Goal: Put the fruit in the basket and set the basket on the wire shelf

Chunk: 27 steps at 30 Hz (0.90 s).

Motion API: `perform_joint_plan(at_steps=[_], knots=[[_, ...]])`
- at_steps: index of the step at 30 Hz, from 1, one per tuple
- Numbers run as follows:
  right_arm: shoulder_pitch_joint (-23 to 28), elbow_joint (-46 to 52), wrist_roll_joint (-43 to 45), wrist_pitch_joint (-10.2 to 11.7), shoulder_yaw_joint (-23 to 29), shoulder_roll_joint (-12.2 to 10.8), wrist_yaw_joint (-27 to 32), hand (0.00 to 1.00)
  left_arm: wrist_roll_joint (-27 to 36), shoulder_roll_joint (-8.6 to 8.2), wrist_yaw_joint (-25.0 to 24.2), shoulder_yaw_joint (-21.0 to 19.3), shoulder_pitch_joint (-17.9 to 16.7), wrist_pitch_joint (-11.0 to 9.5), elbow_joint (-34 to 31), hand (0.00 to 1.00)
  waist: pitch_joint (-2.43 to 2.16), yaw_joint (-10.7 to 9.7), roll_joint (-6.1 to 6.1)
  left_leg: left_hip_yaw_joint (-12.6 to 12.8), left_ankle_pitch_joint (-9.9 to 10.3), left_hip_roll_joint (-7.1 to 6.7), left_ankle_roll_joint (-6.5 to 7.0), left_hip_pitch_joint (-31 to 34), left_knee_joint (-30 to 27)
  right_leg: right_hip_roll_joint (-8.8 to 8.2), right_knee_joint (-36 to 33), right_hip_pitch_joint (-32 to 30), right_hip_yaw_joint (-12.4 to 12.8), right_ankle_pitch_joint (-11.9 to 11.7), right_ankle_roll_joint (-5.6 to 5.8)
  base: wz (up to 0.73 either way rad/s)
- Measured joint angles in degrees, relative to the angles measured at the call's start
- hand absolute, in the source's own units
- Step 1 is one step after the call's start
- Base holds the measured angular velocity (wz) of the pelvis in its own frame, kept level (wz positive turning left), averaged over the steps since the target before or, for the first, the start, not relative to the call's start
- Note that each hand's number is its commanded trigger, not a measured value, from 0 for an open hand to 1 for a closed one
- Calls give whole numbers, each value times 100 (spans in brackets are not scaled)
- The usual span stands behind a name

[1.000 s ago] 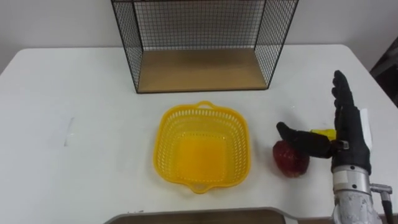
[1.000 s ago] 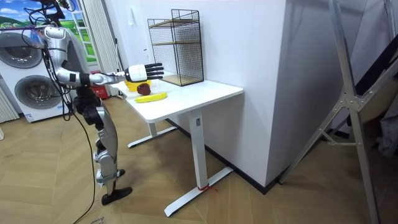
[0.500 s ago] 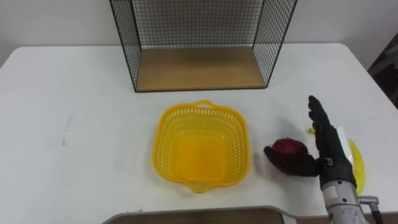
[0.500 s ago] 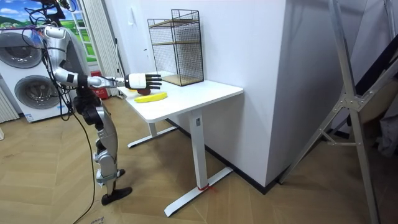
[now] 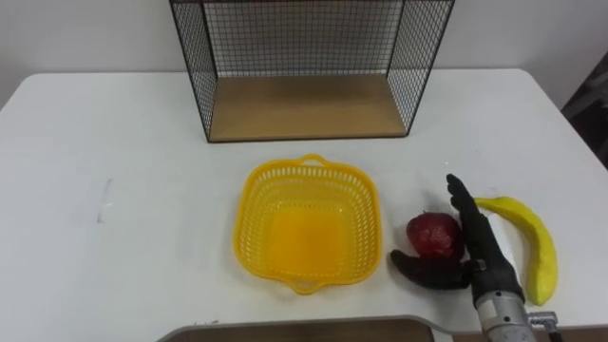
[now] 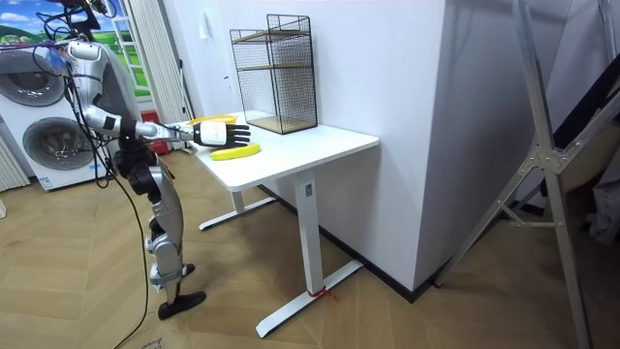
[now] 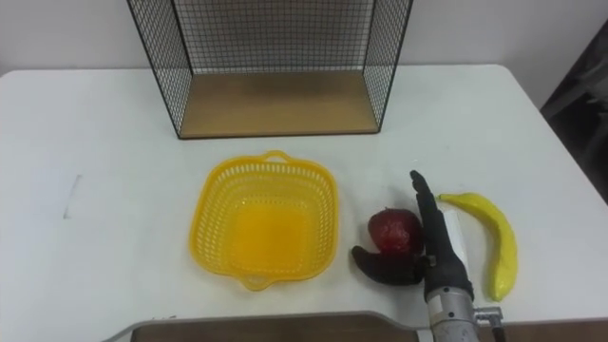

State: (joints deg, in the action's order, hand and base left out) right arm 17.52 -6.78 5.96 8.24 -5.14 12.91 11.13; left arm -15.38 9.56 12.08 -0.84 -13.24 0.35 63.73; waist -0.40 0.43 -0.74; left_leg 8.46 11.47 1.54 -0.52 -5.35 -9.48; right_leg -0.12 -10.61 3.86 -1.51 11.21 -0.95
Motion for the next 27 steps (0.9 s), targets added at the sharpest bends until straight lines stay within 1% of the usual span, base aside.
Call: perform_joint_plan(at_steps=[3,6,7,8,9,11,16,17,18,19,20,24,27], knots=[[-1,-119,116,118,-5,0,30,0,3,0,26,0,-11,-1,-85,0,0,-1,-2,1,0,0,0,6,0,0,-2,0,-2,0,0,0],[1,-133,187,126,-24,0,69,0,4,0,77,-1,18,-7,-90,0,-2,-2,-4,0,0,0,0,3,3,0,0,0,-1,0,0,0],[1,-133,189,125,-24,0,71,25,3,1,91,-1,18,-8,-90,0,-2,-2,-4,0,0,0,0,2,4,0,0,0,-1,0,0,0],[2,-133,198,125,-27,0,73,91,5,1,111,-3,37,-8,-95,0,-3,-4,-5,2,0,0,0,1,4,0,0,0,-1,0,0,0],[5,-138,249,129,-28,-1,73,100,5,1,121,-3,35,-8,-124,0,-5,-13,-9,1,0,0,0,5,4,-1,-2,0,-6,0,0,0],[9,-190,325,175,-23,-1,82,100,5,0,121,-2,17,-14,-203,0,-11,-15,-21,1,0,0,0,7,4,0,-3,1,-7,0,0,0],[-2,-307,421,181,97,3,291,100,1,1,121,-2,10,-16,-226,0,-28,-14,-64,-1,1,0,0,-20,6,0,1,48,-13,0,0,0],[-77,-458,449,235,125,6,374,100,1,1,121,2,3,-17,-213,0,-24,-29,-78,-7,3,0,0,-26,6,0,16,76,-21,0,0,6],[-117,-597,519,296,155,22,445,100,2,1,121,13,12,-17,-207,0,-30,-36,-90,-25,17,-1,2,-37,5,0,56,109,-32,0,0,5],[-122,-629,540,303,177,27,474,100,3,1,122,21,22,-17,-208,0,-38,-30,-94,-25,22,0,2,-40,3,0,84,114,-33,0,0,4],[-130,-643,550,299,191,37,530,100,5,1,125,43,18,-18,-208,0,-39,-1,-95,-25,28,0,3,-43,3,1,88,116,-33,0,0,0],[-236,-830,562,344,229,38,692,100,5,0,126,60,-34,-15,-188,0,-38,-12,-103,-26,37,0,4,-65,4,2,83,131,-36,-2,3,0],[-251,-809,559,348,248,22,700,100,9,0,126,60,-26,-15,-189,0,-36,-16,-106,-27,39,0,2,-58,7,2,90,131,-35,-2,3,0]])
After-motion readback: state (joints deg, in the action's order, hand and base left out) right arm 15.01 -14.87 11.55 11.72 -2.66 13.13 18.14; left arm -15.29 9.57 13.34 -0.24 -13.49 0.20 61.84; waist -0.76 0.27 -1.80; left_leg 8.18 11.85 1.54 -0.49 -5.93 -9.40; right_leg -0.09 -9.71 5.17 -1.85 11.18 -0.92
